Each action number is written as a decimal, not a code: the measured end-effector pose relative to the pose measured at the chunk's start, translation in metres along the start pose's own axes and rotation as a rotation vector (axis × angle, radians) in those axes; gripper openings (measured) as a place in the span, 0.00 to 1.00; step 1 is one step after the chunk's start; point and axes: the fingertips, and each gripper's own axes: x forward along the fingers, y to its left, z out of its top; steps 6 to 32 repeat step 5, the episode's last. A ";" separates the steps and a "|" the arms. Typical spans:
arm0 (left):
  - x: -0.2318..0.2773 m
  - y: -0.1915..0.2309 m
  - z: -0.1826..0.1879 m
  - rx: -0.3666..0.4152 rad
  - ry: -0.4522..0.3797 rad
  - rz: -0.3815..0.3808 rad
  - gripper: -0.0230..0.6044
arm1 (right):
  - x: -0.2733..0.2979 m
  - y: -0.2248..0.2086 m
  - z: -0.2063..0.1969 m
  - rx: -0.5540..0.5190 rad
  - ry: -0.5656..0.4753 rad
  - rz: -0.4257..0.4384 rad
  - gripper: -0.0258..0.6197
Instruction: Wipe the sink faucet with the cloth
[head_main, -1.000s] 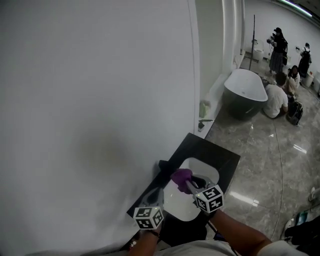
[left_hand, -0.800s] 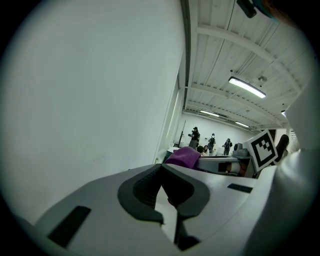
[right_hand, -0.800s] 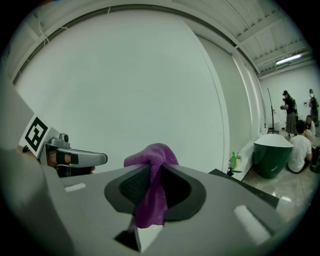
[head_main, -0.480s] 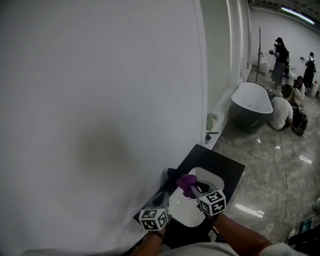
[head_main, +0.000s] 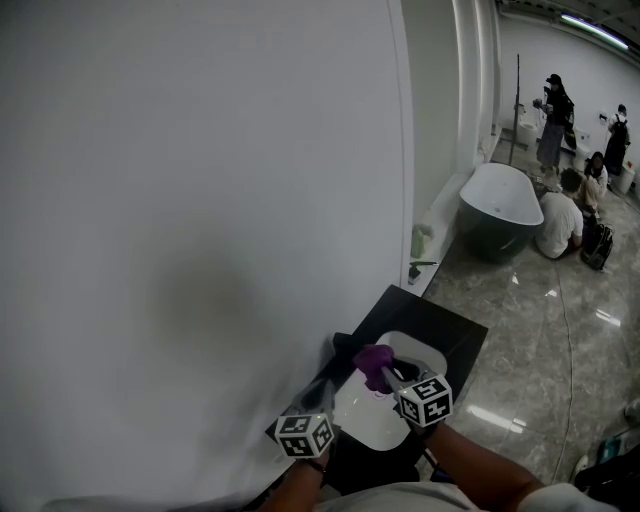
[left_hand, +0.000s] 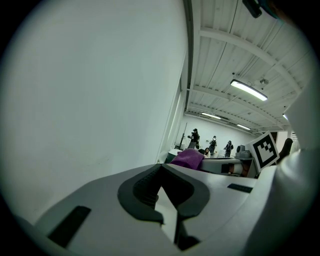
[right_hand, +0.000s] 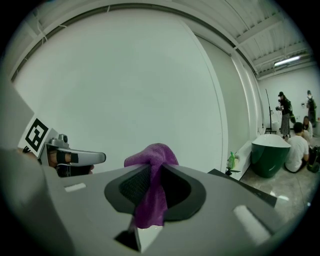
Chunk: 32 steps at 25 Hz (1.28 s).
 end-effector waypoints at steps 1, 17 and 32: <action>-0.002 -0.001 0.002 0.000 -0.001 0.001 0.04 | -0.001 0.001 0.002 0.000 -0.001 0.001 0.15; -0.009 -0.003 0.007 0.002 0.002 0.004 0.04 | -0.007 0.007 0.009 0.002 0.000 0.002 0.15; -0.009 -0.003 0.007 0.002 0.002 0.004 0.04 | -0.007 0.007 0.009 0.002 0.000 0.002 0.15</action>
